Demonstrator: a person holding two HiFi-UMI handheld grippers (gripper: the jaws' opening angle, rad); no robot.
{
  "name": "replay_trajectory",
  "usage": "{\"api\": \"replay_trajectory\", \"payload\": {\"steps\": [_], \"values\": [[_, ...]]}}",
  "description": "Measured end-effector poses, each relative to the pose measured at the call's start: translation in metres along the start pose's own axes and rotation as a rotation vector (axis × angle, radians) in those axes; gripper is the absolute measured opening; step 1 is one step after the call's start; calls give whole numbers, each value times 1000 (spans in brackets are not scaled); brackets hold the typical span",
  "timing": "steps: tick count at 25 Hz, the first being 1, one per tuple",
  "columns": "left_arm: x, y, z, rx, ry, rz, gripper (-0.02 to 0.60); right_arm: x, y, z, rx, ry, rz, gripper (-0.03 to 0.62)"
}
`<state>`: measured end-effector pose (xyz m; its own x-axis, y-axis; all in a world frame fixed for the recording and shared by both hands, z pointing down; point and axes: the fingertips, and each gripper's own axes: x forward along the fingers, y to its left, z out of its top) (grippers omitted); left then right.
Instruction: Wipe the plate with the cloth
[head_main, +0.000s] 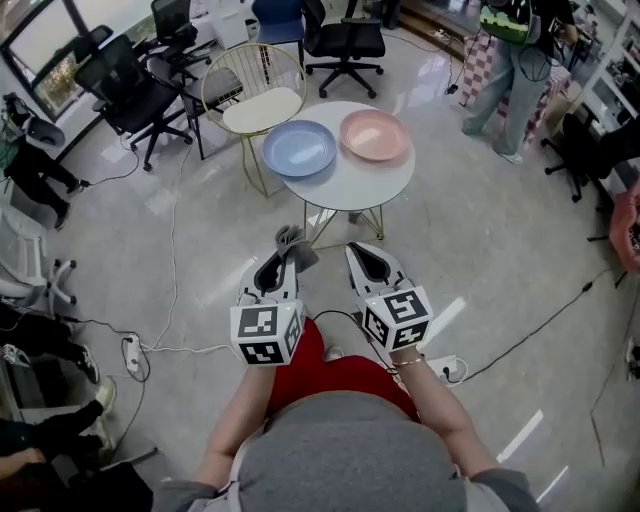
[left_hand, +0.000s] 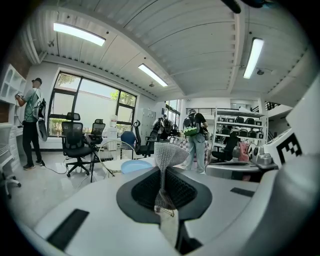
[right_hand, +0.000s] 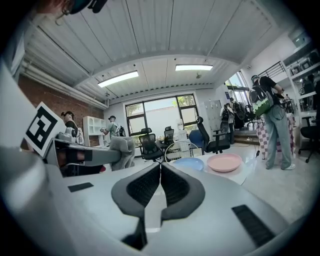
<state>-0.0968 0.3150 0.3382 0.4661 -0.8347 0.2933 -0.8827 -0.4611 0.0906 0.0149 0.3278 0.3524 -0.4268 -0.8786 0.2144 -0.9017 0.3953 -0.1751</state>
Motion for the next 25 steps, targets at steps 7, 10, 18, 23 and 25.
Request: {"api": "replay_trajectory", "payload": {"steps": [7, 10, 18, 23, 25], "values": [[26, 22, -6, -21, 21, 33, 34, 16, -22, 1, 42, -15, -19, 29], [47, 33, -2, -28, 24, 38, 34, 29, -35, 4, 51, -17, -34, 29], [124, 58, 9, -45, 59, 30, 34, 92, -78, 19, 76, 8, -31, 29], [186, 99, 23, -56, 88, 26, 34, 168, -100, 35, 91, 27, -12, 29], [209, 119, 26, -65, 100, 24, 34, 198, -105, 38, 92, 40, -7, 29]]}}
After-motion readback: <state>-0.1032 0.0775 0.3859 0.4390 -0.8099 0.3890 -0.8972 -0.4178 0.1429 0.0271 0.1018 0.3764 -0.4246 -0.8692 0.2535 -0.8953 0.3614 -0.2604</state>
